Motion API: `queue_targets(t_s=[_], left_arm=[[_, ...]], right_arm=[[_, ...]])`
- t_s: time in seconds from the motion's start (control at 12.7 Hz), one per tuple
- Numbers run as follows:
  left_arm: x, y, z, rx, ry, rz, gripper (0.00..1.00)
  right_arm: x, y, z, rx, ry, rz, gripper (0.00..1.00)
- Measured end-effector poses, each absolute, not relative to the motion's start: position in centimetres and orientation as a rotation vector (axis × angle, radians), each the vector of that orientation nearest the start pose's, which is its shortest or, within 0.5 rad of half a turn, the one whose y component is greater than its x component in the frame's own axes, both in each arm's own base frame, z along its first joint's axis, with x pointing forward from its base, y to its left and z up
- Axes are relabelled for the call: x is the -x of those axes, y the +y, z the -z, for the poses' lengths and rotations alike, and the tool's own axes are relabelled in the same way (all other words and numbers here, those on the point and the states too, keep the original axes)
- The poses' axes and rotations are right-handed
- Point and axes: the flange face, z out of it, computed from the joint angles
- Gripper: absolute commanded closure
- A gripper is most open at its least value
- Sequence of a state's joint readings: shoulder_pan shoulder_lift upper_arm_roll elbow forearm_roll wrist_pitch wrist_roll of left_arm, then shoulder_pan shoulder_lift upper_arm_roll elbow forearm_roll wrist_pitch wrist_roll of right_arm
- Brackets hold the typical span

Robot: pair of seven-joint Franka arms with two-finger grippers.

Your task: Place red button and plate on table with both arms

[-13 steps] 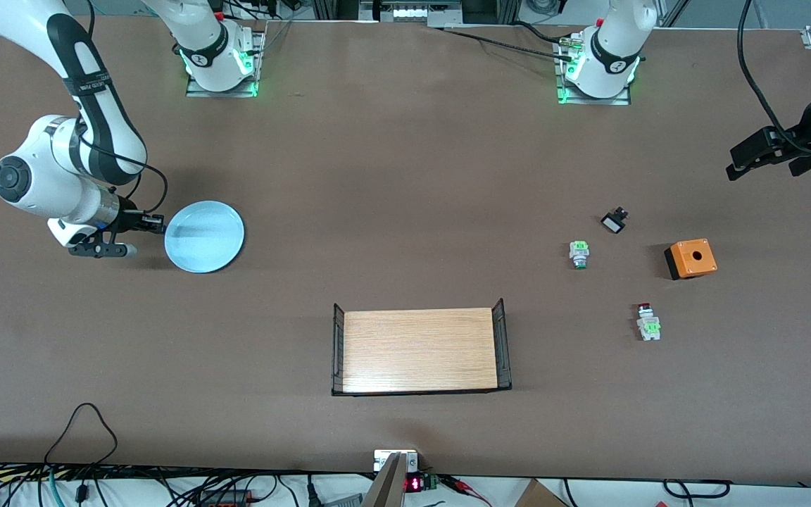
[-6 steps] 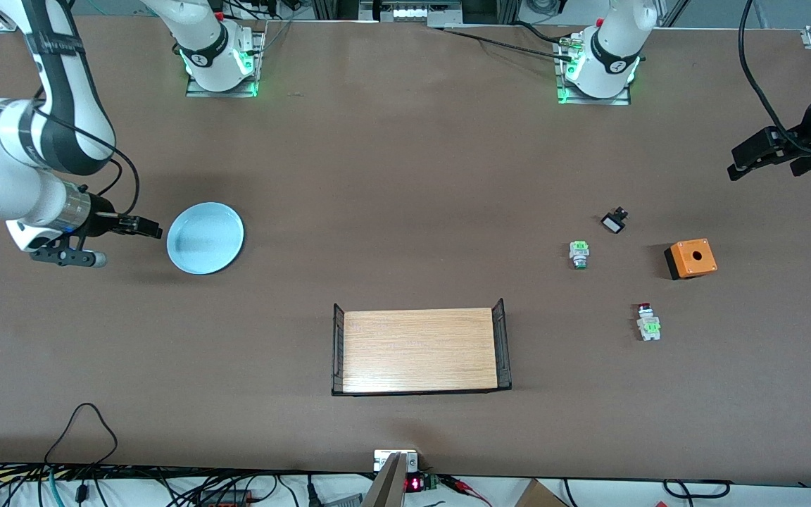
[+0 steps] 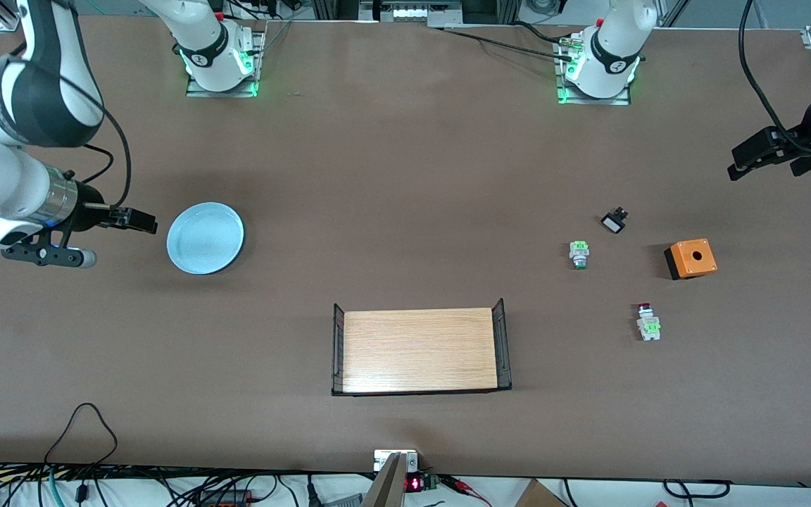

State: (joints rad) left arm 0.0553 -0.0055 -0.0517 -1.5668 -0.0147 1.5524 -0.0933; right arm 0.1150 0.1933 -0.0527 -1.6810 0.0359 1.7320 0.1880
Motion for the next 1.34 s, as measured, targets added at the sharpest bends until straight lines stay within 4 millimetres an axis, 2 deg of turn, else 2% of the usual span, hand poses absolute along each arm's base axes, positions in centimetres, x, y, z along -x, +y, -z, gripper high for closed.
queue_targets(t_s=[0.08,0.24,0.39,0.55,0.79,0.86,1.34], left_arm=[[-55.1,0.0,-62.8,3.152,-0.149,-0.015,0.0],[-55.1,0.0,-62.8,3.153,-0.132,-0.015,0.0],[-55.1,0.1,-62.8,3.154,-0.092,-0.014,0.0],[-55.1,0.2,-62.8,3.156,-0.044,-0.014,0.0],[-55.1,0.3,-62.8,3.156,-0.026,-0.014,0.0],[-55.1,0.3,-62.8,3.156,-0.024,-0.014,0.0],[-55.1,0.3,-62.8,3.156,-0.023,-0.014,0.0]], right_arm=[[-60.5,5.0,-49.2,3.132,0.207,-0.204,0.0],[-61.0,5.2,-52.7,3.141,0.202,-0.141,0.0],[-61.2,4.6,-54.8,3.143,0.216,-0.099,0.0],[-61.4,3.0,-55.5,3.161,0.221,-0.079,0.0],[-61.2,-2.9,-55.9,3.165,0.227,-0.076,0.0],[-61.1,-4.0,-55.8,3.164,0.216,-0.094,0.0],[-60.3,-3.3,-55.0,3.162,0.181,-0.102,0.0]])
